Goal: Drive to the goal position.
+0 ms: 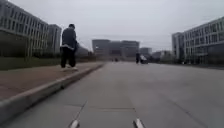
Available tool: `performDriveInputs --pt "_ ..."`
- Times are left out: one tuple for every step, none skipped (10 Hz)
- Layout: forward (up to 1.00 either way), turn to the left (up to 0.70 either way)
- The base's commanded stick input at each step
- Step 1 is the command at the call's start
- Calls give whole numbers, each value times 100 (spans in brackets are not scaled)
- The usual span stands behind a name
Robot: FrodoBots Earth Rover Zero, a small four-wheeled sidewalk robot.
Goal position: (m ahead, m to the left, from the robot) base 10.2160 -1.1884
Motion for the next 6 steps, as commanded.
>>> performDriveInputs --pt "70 -4" --pt "70 -4" --pt "70 -4" --pt "70 -4" --pt "70 -4" --pt "70 -4"
